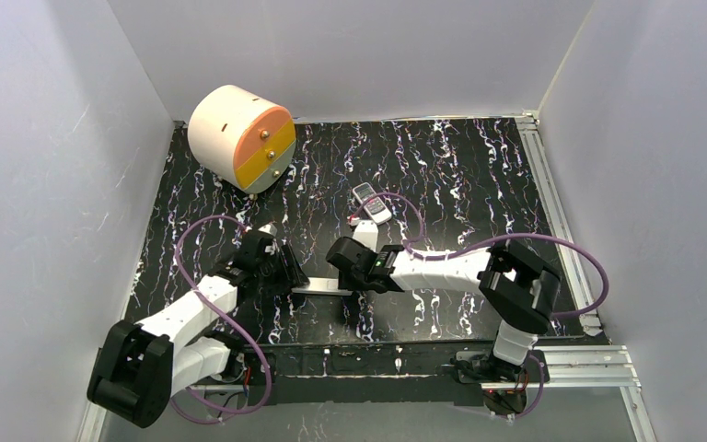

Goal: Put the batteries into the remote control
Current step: Load the battery cover into the remote control.

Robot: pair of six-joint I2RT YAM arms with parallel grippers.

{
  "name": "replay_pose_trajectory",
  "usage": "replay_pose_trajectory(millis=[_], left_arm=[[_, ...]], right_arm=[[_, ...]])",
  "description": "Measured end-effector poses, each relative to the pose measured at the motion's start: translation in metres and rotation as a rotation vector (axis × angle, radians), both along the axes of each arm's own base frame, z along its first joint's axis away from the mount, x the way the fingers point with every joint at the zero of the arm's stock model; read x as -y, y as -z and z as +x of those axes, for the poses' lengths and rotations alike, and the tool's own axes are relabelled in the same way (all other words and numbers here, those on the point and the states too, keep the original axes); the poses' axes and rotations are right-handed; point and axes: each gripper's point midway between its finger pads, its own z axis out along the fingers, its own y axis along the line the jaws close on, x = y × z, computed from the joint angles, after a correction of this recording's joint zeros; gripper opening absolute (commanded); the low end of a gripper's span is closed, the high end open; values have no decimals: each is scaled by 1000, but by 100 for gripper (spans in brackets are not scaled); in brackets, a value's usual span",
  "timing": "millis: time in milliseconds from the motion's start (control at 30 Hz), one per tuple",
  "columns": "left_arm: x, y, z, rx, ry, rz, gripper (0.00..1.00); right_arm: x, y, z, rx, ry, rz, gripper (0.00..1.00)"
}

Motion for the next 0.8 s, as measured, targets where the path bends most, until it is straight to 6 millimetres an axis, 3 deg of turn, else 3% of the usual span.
replay_pose_trajectory(millis=[800], left_arm=[[3,2,1,-6,15,-5,47]], right_arm=[[-6,0,-1,-52,120,41,29]])
